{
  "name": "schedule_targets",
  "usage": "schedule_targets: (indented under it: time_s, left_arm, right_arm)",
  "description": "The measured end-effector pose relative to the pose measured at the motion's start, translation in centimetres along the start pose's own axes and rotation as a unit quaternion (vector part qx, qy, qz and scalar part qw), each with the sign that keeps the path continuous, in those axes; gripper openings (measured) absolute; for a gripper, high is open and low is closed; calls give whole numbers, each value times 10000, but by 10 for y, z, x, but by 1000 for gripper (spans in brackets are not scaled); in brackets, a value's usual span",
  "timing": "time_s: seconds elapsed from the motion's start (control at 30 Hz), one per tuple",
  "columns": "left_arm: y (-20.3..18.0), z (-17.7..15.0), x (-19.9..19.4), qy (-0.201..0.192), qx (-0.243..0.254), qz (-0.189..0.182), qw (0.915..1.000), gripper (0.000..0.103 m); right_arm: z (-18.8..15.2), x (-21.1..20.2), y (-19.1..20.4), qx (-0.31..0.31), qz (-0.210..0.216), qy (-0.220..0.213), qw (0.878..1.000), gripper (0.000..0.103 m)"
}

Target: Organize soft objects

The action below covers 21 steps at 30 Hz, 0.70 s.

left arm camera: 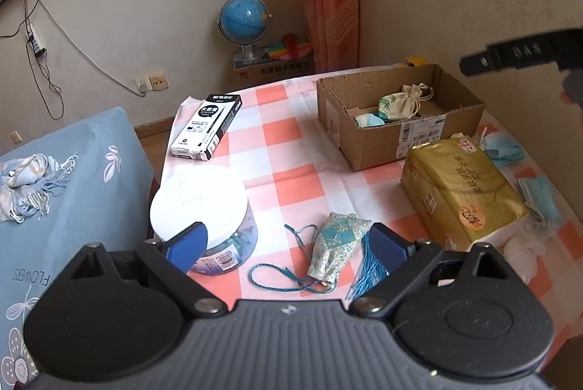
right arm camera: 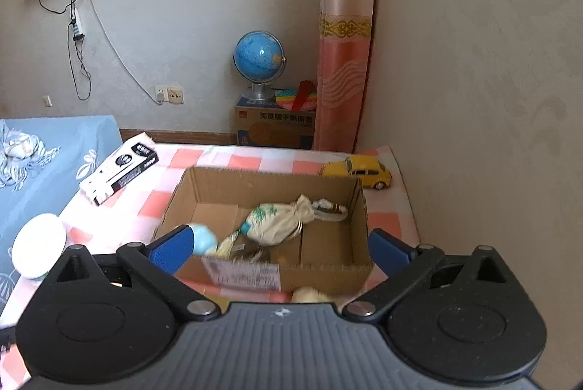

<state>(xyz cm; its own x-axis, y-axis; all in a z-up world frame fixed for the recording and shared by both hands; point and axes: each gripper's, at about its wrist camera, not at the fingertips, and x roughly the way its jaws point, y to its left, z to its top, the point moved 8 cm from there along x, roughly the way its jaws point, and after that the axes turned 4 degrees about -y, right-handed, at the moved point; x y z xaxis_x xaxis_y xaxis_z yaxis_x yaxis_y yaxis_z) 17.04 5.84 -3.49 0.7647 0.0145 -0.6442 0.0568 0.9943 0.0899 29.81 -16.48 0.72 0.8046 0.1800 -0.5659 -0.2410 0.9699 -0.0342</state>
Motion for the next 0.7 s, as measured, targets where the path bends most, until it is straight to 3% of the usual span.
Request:
schedule_targets:
  time_s: [0.37,0.7]
  left_arm:
    - [-7,-15,-2,-68,101,-67,9999,100]
    - [-15,-28,4,-32,159,-399,9991,100]
  right_arm:
    - [-70,-43,15,-46,-100,289,9995,103]
    - [-155,-53,30,-145,23,1092,9939,103]
